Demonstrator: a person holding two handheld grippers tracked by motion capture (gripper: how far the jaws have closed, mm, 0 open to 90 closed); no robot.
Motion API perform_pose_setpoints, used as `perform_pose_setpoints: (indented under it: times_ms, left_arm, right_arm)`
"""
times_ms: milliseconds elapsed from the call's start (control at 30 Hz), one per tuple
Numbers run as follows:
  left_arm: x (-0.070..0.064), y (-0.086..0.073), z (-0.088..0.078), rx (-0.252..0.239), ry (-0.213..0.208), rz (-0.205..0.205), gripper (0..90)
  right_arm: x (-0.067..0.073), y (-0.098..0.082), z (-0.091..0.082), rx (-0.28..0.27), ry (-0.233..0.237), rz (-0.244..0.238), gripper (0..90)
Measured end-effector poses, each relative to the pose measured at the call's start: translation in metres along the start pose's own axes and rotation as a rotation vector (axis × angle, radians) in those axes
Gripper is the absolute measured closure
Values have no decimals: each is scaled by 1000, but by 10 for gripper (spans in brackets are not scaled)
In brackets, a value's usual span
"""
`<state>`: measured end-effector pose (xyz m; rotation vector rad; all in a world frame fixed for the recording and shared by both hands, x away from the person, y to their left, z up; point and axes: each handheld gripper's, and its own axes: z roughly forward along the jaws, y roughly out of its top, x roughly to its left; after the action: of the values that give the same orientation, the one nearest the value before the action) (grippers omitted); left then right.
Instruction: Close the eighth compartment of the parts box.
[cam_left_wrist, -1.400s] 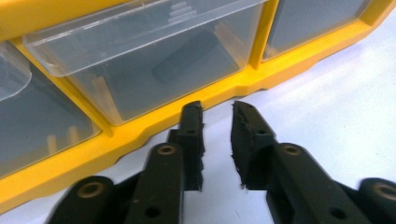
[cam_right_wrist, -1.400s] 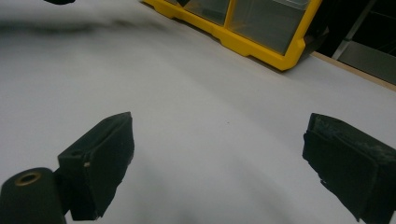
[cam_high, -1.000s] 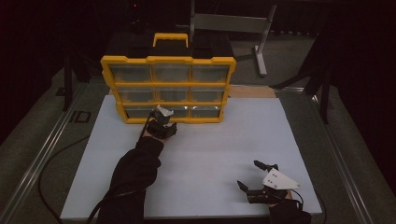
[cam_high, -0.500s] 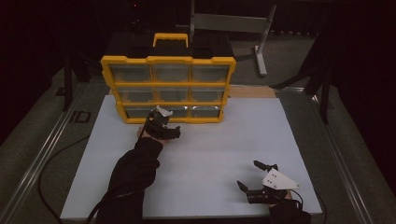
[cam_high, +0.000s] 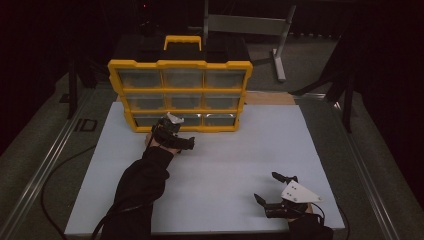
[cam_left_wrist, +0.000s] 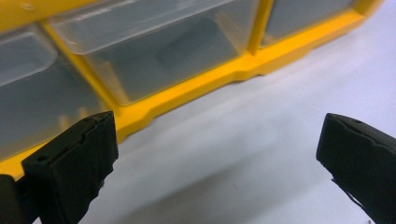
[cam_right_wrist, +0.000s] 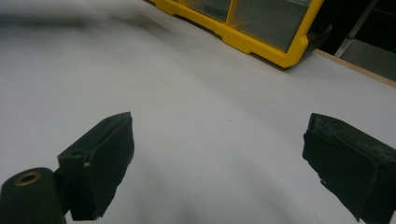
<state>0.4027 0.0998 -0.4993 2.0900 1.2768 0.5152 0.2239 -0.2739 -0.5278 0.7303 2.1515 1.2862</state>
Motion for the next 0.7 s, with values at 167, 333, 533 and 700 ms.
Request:
perform_pose_setpoints:
  times_ms: [167,333,533,700]
  left_arm:
    - [-2,-1,0,17,-36,33,0]
    - [-5,-2,-1,17,-82,56,0]
    - [-8,-1,-5,-10,-117,78,0]
    - [-8,1,-9,-18,-135,72,0]
  right_arm:
    - [0,0,0,2,-1,3,89]
    - [0,0,0,-1,-2,1,89]
    - [1,1,-1,-1,-5,5,89]
    - [1,1,0,-3,-2,4,90]
